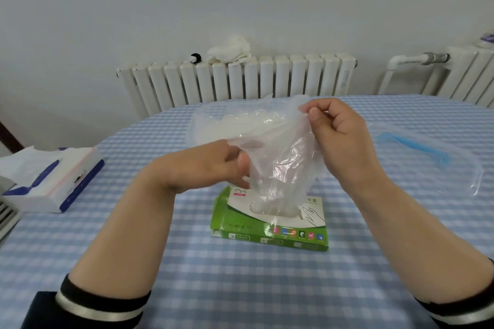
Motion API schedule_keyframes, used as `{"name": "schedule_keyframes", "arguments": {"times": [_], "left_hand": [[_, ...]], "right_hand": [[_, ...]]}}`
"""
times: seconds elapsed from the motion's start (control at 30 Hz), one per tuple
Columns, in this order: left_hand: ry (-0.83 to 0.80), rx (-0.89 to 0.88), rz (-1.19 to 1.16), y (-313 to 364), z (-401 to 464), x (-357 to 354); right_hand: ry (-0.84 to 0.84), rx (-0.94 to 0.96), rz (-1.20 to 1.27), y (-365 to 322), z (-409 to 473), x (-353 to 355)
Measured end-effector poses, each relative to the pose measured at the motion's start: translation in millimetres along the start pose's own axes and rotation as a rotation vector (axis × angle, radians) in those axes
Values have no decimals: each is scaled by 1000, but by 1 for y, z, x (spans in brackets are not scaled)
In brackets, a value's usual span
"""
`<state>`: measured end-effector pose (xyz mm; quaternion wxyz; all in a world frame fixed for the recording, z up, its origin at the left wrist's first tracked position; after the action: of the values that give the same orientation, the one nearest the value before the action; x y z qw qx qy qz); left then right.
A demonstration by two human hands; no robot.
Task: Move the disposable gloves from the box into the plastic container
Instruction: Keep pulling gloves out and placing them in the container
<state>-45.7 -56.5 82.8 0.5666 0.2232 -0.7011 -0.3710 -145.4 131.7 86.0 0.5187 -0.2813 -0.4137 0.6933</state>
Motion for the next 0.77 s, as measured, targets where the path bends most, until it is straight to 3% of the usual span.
{"name": "schedule_keyframes", "arguments": {"times": [0.1,0.23,0.4,0.6,0.77], "left_hand": [[77,-47,-307,10,-4,-1],[378,46,-429,19,6,0],[646,67,-363,18,7,5],[622,-2,-220,30,6,-2],[726,26,24,32,13,-5]], "right_hand": [[-22,26,-36,-1,-3,-2],[-62,80,-110,-5,-5,-1],[-178,-45,-95,-17,-6,0],[-396,-141,-202,-19,-5,1],[-398,-213,53,-14,-10,-7]]}}
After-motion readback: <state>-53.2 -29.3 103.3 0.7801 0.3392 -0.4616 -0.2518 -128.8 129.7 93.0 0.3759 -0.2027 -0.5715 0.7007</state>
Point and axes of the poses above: each hand's wrist, its own z-axis towards the middle knuckle, its own x-axis out of the back of the hand, y = z × x, the point moved 2 cm from there along z, towards the middle knuckle, and after that the axes turned 8 degrees about z, right-handed, at the moved point
